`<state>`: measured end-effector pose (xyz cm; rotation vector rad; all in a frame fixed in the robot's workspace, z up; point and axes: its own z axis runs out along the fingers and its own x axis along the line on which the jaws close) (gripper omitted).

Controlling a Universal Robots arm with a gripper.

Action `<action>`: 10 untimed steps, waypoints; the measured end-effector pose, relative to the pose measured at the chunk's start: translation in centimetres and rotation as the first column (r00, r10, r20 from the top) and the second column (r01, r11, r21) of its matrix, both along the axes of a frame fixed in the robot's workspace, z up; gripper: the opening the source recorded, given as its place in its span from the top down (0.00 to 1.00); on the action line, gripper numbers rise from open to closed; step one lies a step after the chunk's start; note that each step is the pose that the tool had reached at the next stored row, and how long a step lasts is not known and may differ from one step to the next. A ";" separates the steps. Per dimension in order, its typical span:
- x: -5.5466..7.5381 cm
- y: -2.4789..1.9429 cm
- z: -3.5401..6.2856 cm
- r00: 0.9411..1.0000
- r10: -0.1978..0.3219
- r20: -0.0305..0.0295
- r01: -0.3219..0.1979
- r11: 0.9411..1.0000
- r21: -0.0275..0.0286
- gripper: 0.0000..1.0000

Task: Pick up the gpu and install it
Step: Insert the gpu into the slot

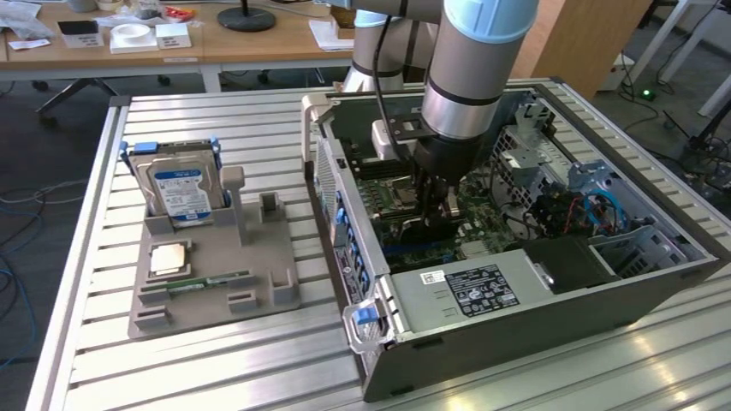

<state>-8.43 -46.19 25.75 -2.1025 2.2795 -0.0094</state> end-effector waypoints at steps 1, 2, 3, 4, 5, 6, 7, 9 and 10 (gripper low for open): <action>0.0 0.00 0.00 1.000 0.000 0.000 0.000 1.000 0.000 0.68; 0.0 0.00 0.00 1.000 0.000 0.000 0.000 1.000 0.000 0.68; 0.0 0.00 0.00 1.000 0.000 0.000 0.000 1.000 0.000 0.68; 0.0 0.00 0.00 1.000 0.000 0.000 0.000 1.000 0.000 0.68; 0.0 0.00 0.00 1.000 0.000 0.000 0.000 1.000 0.000 0.70; 0.0 0.00 0.00 1.000 0.000 0.000 0.000 1.000 0.000 0.70; 0.0 0.00 0.00 1.000 0.000 0.000 0.000 1.000 0.000 0.74; 0.0 0.00 0.00 1.000 0.000 0.000 0.000 1.000 0.000 0.74; 0.0 0.00 0.00 1.000 0.000 0.000 0.000 1.000 0.000 0.74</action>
